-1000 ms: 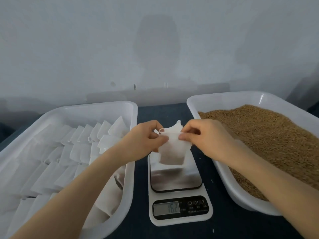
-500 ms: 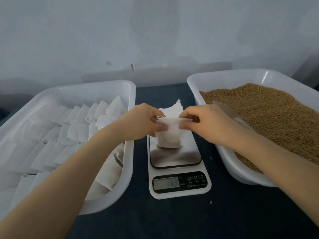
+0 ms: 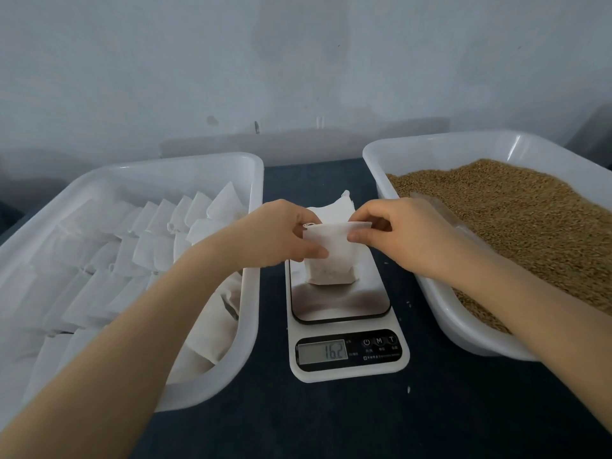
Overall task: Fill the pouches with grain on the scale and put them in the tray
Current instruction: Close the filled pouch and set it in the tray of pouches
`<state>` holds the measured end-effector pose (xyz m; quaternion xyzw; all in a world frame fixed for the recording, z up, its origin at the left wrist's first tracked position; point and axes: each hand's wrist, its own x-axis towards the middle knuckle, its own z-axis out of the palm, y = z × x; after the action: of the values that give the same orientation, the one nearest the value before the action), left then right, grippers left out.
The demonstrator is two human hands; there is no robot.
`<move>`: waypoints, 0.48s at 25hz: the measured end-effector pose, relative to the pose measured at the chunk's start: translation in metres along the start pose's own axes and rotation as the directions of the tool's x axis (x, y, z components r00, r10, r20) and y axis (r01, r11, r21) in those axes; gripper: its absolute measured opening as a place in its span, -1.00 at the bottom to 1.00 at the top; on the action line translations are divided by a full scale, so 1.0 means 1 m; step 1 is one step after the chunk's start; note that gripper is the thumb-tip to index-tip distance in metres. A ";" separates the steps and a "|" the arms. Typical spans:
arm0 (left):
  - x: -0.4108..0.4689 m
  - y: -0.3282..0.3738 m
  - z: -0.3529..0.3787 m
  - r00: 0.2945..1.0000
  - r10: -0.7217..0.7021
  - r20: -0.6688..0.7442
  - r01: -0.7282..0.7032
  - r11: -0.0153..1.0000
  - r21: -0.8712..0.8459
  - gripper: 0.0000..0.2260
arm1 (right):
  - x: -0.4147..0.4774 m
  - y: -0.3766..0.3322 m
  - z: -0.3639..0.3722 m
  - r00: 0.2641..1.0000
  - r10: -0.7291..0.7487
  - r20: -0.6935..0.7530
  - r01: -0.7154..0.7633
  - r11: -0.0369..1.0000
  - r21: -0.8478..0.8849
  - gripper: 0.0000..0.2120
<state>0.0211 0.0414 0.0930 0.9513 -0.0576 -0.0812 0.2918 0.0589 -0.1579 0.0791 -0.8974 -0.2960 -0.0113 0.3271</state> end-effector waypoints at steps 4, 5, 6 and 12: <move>0.001 -0.001 0.000 1.000 0.006 0.003 -0.005 1.000 -0.015 -0.85 | 0.002 0.002 0.002 1.000 0.007 0.005 -0.007 1.000 0.014 -0.97; 0.001 -0.001 0.000 1.000 0.008 0.003 -0.008 1.000 -0.014 -0.85 | 0.001 0.001 0.002 1.000 0.007 0.003 -0.007 1.000 0.019 -0.96; 0.001 -0.001 0.000 1.000 0.012 0.004 -0.012 1.000 -0.013 -0.84 | 0.001 0.001 0.002 1.000 0.005 0.001 -0.005 1.000 0.020 -0.95; 0.001 -0.001 0.000 1.000 0.027 0.006 -0.027 0.999 -0.020 -0.87 | 0.001 0.001 0.002 1.000 -0.003 0.001 0.003 1.000 0.004 -0.96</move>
<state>0.0219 0.0428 0.0925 0.9472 -0.0707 -0.0806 0.3021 0.0602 -0.1573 0.0773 -0.8962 -0.2975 -0.0109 0.3290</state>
